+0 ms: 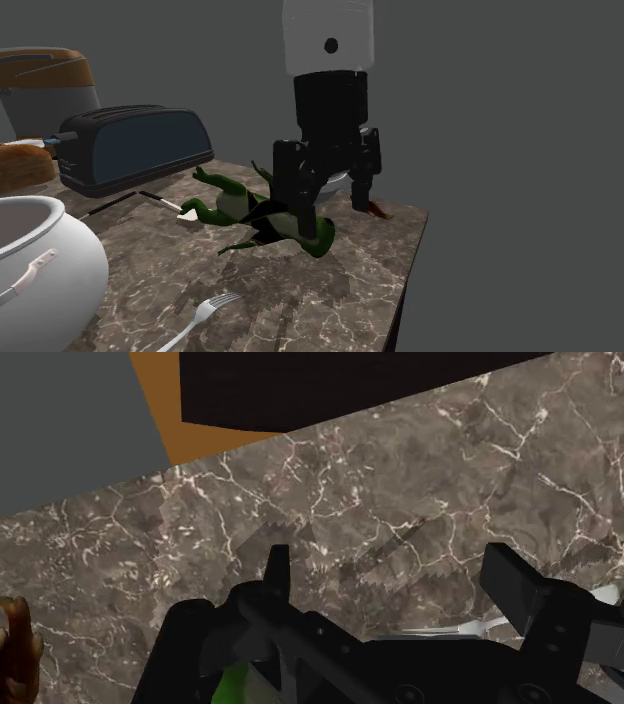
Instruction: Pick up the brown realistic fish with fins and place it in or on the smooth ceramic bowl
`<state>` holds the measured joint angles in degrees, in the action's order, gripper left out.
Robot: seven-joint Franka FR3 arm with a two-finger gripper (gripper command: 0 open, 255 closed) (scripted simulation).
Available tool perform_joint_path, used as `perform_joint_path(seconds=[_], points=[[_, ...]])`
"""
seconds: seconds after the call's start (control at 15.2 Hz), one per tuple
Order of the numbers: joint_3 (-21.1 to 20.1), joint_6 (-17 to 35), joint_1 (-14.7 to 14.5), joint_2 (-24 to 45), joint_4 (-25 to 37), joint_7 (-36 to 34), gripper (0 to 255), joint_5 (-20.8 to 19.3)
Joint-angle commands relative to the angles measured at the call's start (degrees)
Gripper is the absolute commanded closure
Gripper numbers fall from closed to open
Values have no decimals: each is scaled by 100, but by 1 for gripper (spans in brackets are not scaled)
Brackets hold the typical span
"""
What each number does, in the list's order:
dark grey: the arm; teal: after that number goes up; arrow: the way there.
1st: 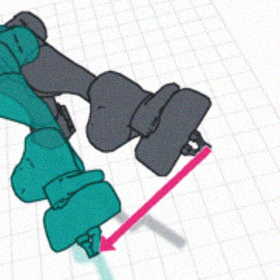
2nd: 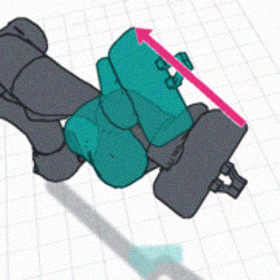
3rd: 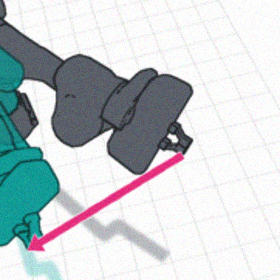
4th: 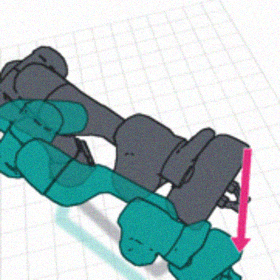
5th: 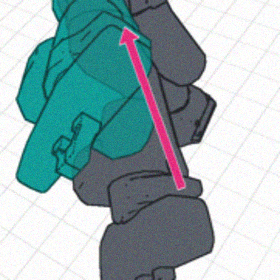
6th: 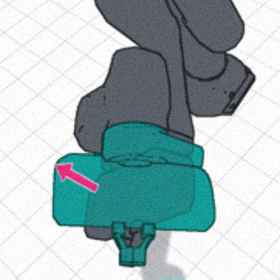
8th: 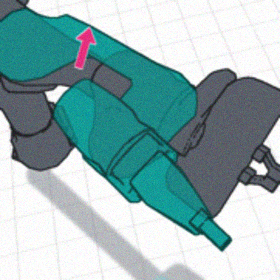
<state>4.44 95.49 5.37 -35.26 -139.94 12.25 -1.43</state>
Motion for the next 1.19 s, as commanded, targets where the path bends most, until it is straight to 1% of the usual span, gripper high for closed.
perform_joint_path(seconds=[0.0,0.33,0.59,0.86,1.12], points=[[136,295,88,288,59,103,0,-101],[503,956,293,1079,345,394,0,-283],[786,1422,429,1760,688,638,0,-328],[1049,1818,553,2473,1127,904,0,-270],[1276,2131,687,3212,1662,1198,0,-103]])
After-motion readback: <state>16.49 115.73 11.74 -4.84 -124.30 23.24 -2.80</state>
